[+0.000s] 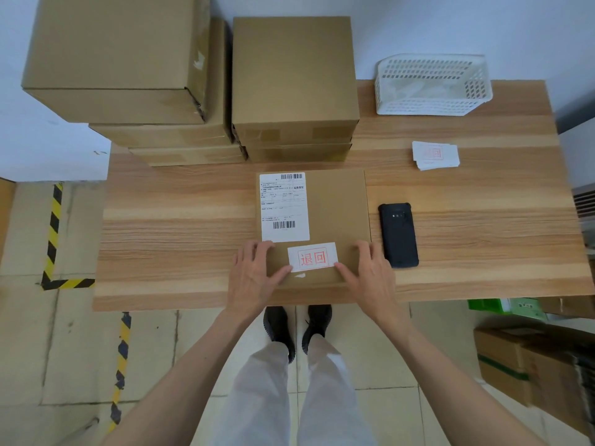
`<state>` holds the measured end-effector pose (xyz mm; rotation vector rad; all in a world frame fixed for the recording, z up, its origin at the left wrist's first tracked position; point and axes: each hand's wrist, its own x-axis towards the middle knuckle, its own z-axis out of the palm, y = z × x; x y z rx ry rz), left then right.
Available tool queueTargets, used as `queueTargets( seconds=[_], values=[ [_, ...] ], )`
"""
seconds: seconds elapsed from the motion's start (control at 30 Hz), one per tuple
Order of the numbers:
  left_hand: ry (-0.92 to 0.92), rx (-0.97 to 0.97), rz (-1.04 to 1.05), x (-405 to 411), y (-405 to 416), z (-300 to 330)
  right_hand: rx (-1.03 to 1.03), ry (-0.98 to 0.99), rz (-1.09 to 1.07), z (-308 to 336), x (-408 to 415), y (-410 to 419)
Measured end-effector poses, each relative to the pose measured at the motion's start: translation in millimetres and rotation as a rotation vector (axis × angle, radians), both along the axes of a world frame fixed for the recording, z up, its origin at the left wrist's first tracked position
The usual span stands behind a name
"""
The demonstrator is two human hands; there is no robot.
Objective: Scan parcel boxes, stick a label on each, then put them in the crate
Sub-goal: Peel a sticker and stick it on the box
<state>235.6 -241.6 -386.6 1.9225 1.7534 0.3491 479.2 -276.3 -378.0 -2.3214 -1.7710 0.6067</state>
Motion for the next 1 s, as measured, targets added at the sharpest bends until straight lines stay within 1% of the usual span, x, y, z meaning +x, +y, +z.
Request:
queueTargets(
  seconds=[0.07,0.13,0.17,0.23,0.3,0.37,0.4,0.47,0.53,0.63,0.77,0.87,1.0],
  values=[
    [-0.041,-0.054,0.093,-5,2,3,0.016,0.042,-0.054,3,4,2],
    [-0.123,-0.129,0.239,-10,6,5,0.038,0.061,-0.121,4,10,8],
    [-0.188,-0.189,0.315,-11,9,5,0.036,0.061,-0.150,5,13,11],
    [-0.362,-0.339,0.429,-14,16,0,-0.035,0.107,-0.216,3,20,19],
    [-0.495,-0.453,0.480,-13,22,-4,-0.142,0.289,-0.315,2,23,26],
    [-0.540,-0.512,0.475,-12,25,-8,-0.193,0.562,-0.413,1,21,30],
    [-0.556,-0.533,0.469,-11,25,-10,-0.201,0.662,-0.439,-2,20,30],
    [-0.614,-0.568,0.460,-9,23,-9,-0.201,0.779,-0.473,-7,19,29],
    [-0.668,-0.604,0.459,-6,21,-8,-0.177,0.852,-0.489,-12,18,29],
    [-0.702,-0.623,0.500,-3,16,-7,-0.120,0.901,-0.483,-13,17,27],
    [-0.740,-0.594,0.525,2,12,7,-0.090,0.913,-0.498,-1,16,21],
    [-0.771,-0.561,0.497,9,11,28,-0.064,0.902,-0.530,20,21,17],
    [-0.809,-0.504,0.411,23,15,71,0.017,0.883,-0.532,61,36,14]
  ],
)
